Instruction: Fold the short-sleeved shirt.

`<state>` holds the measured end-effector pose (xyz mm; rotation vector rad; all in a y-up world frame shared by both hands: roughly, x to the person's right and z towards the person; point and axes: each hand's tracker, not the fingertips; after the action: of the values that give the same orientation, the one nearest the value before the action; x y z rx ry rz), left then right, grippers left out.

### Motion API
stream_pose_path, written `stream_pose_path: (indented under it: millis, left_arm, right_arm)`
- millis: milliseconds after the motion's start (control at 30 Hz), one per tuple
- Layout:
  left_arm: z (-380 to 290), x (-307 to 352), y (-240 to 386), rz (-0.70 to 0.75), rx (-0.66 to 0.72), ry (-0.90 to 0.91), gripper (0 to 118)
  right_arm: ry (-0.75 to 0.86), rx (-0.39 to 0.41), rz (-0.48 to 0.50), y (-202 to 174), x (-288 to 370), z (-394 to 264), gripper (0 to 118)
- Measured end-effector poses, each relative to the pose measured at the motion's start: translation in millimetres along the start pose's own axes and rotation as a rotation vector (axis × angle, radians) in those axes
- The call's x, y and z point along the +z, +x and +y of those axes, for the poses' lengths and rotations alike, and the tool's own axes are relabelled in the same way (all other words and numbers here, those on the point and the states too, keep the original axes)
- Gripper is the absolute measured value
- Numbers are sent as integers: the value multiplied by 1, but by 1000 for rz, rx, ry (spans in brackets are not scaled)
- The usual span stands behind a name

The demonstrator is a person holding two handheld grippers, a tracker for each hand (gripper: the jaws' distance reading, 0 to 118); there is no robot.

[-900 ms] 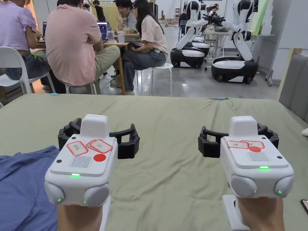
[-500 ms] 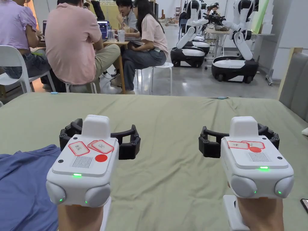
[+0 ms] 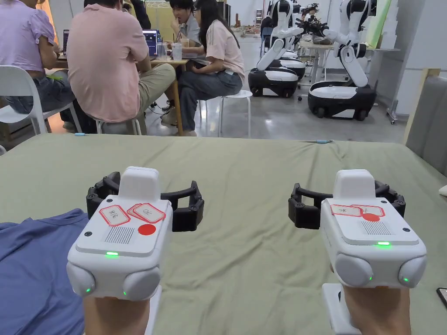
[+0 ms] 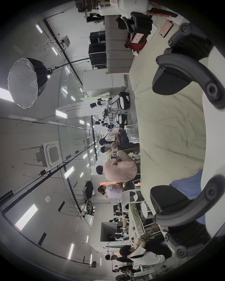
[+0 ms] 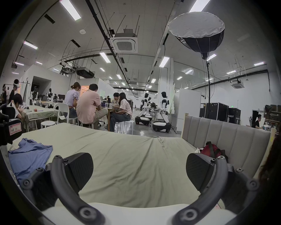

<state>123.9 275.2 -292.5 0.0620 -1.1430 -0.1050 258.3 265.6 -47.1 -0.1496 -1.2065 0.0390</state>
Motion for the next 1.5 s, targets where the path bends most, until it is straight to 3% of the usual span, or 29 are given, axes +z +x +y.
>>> stream_pose_path:
  millis: [733,767,800,833,867,900,933,1000,1233,1400,1500]
  left_arm:
    - [-4,-6,4,-39,-9,-35,114]
    - [-4,-6,5,-43,-6,-36,104]
    - [-5,-5,5,-44,-5,-35,79]
    - [-4,-6,6,-46,-12,-41,46]
    - [-5,-7,7,-41,-31,-57,9]
    - [-7,-10,9,-27,-40,-69,0]
    - [-7,-9,9,-16,-27,-60,0]
    - [-7,-9,4,-78,19,-75,0]
    - [-7,-5,-11,2,-2,-63,0]
    - [-11,13,-65,142,-1,-78,0]
    - [-17,30,-109,256,4,-115,0]
  right_arm:
    - [-34,2,6,1,-3,-6,118]
    - [-39,-4,10,2,-3,-6,115]
    - [-44,-11,15,3,-2,-7,94]
    - [-44,-16,20,3,-2,-7,65]
    - [-50,-15,14,3,-2,-7,29]
    - [-54,2,-21,2,-3,-8,1]
    - [-38,11,-51,3,-1,-9,1]
    - [-35,-27,-4,8,1,-10,0]
    - [-51,-5,16,-8,-3,-7,0]
    - [-36,6,160,-68,-16,1,0]
    - [-31,11,299,-123,-23,6,0]
